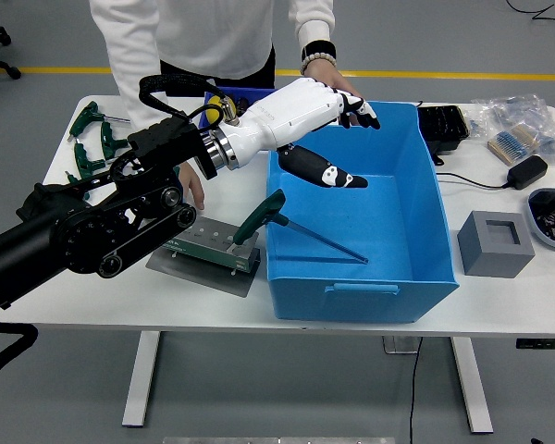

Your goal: Lift tool from toolbox,place it in box,lift tool from toolbox,place it in box

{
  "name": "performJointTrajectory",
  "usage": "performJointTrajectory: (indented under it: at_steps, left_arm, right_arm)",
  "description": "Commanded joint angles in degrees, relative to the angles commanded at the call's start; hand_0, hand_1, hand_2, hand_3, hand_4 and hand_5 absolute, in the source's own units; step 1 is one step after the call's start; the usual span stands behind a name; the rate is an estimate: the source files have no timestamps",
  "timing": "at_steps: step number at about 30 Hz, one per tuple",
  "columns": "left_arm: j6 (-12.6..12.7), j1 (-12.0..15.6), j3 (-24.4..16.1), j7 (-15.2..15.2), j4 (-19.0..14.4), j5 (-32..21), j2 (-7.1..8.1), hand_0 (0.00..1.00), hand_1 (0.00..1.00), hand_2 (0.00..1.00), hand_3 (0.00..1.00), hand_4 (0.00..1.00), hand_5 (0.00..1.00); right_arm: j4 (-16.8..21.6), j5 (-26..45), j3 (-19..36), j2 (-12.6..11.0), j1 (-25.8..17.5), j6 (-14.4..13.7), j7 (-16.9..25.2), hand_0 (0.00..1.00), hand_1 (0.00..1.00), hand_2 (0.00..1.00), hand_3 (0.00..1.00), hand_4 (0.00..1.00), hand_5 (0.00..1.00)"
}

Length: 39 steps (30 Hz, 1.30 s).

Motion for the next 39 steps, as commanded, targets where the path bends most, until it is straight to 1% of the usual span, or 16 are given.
performJointTrajectory:
  at_steps: [6, 10, 11, 12, 14, 17, 18, 21, 23, 24, 26, 29, 30, 35, 36, 39]
  left_arm:
    - [-0.28, 0.47, -1.26, 0.08, -0.11, 0.11, 0.55, 0.488, 0.566, 0.7, 0.711, 0.947, 0.606]
    - [-1.1, 1.41, -2.9, 0.57, -0.28, 1.38, 1.62, 0.488, 0.566, 0.7, 0.711, 0.947, 0.606]
    - [-1.34, 1.68, -3.29, 0.72, -0.23, 2.04, 1.95, 0.488, 0.557, 0.648, 0.658, 0.946, 0.61]
    - [-1.59, 1.96, -3.65, 0.89, -0.19, 2.7, 2.3, 0.488, 0.557, 0.648, 0.658, 0.946, 0.61]
    - [-2.27, 2.68, -4.44, 1.22, 0.11, 3.67, 3.38, 0.488, 0.557, 0.648, 0.658, 0.946, 0.61]
    - [-3.05, 4.0, -5.73, 1.22, 0.55, 4.77, 5.68, 0.488, 0.557, 0.648, 0.658, 0.946, 0.61]
    - [-3.25, 4.4, -6.09, 1.16, 0.75, 5.16, 6.55, 0.488, 0.512, 0.593, 0.585, 0.934, 0.638]
    - [-3.44, 5.48, -6.66, 0.9, 1.48, 6.35, 9.19, 0.488, 0.512, 0.593, 0.585, 0.934, 0.638]
    - [-3.42, 5.92, -6.65, 0.97, 2.01, 6.79, 10.41, 0.488, 0.512, 0.593, 0.585, 0.934, 0.638]
    - [-3.29, 6.15, -6.55, 0.93, 2.38, 7.08, 11.03, 0.489, 0.502, 0.574, 0.518, 0.892, 0.647]
    - [-3.3, 6.7, -6.17, 0.71, 3.12, 7.42, 12.24, 0.489, 0.502, 0.574, 0.518, 0.892, 0.647]
    - [-3.87, 7.46, -5.54, 0.44, 3.94, 7.99, 13.4, 0.489, 0.502, 0.574, 0.518, 0.892, 0.647]
    - [-4.11, 7.64, -5.25, 0.41, 4.15, 8.3, 13.72, 0.534, 0.523, 0.582, 0.496, 0.832, 0.56]
    - [-4.97, 8.35, -3.26, 0.29, 5.1, 9.51, 14.85, 0.534, 0.523, 0.582, 0.496, 0.832, 0.56]
    - [-5.26, 8.44, -2.86, 0.34, 5.19, 9.74, 14.99, 0.57, 0.553, 0.595, 0.461, 0.851, 0.634]
    - [-5.67, 8.65, -1.76, 0.71, 5.42, 10.3, 15.37, 0.57, 0.553, 0.595, 0.461, 0.851, 0.634]
  right_arm:
    - [-0.01, 0.31, -0.16, -0.03, 0.01, 0.0, 0.1, 0.728, 0.7, 0.749, 0.589, 0.826, 0.719]
    - [-0.05, 0.3, -0.16, 0.01, -0.06, -0.01, 0.09, 0.728, 0.7, 0.749, 0.589, 0.826, 0.719]
    - [-0.06, 0.38, -0.21, 0.02, -0.08, 0.0, 0.12, 0.728, 0.701, 0.749, 0.59, 0.827, 0.718]
    - [-0.06, 0.49, -0.27, 0.03, -0.1, 0.0, 0.13, 0.728, 0.701, 0.749, 0.59, 0.827, 0.718]
    - [-0.09, 0.87, -0.42, 0.07, -0.19, 0.01, 0.21, 0.728, 0.701, 0.749, 0.59, 0.827, 0.718]
    - [-0.12, 1.32, -0.64, 0.09, -0.3, 0.05, 0.33, 0.728, 0.701, 0.749, 0.59, 0.827, 0.718]
    - [-0.13, 1.52, -0.76, 0.09, -0.33, 0.06, 0.39, 0.728, 0.701, 0.749, 0.589, 0.827, 0.718]
    - [-0.17, 1.73, -0.92, 0.07, -0.35, 0.06, 0.47, 0.728, 0.701, 0.749, 0.589, 0.827, 0.718]
    - [-0.2, 1.71, -0.83, 0.04, -0.36, 0.05, 0.43, 0.728, 0.701, 0.749, 0.589, 0.827, 0.718]
    - [-0.21, 1.72, -0.85, 0.01, -0.35, 0.04, 0.44, 0.728, 0.701, 0.749, 0.59, 0.826, 0.717]
    - [-0.23, 1.64, -0.83, 0.0, -0.33, 0.01, 0.43, 0.728, 0.701, 0.749, 0.59, 0.826, 0.717]
    - [-0.24, 1.7, -0.85, -0.01, -0.31, -0.01, 0.44, 0.728, 0.701, 0.749, 0.59, 0.826, 0.717]
    - [-0.24, 1.74, -0.88, -0.01, -0.3, -0.01, 0.45, 0.728, 0.7, 0.749, 0.59, 0.826, 0.719]
    - [-0.25, 1.46, -0.71, 0.03, -0.32, -0.06, 0.38, 0.728, 0.7, 0.749, 0.59, 0.826, 0.719]
    - [-0.25, 1.45, -0.67, 0.05, -0.34, -0.07, 0.37, 0.728, 0.701, 0.749, 0.589, 0.826, 0.719]
    - [-0.26, 1.49, -0.68, 0.09, -0.37, -0.09, 0.39, 0.728, 0.701, 0.749, 0.589, 0.826, 0.719]
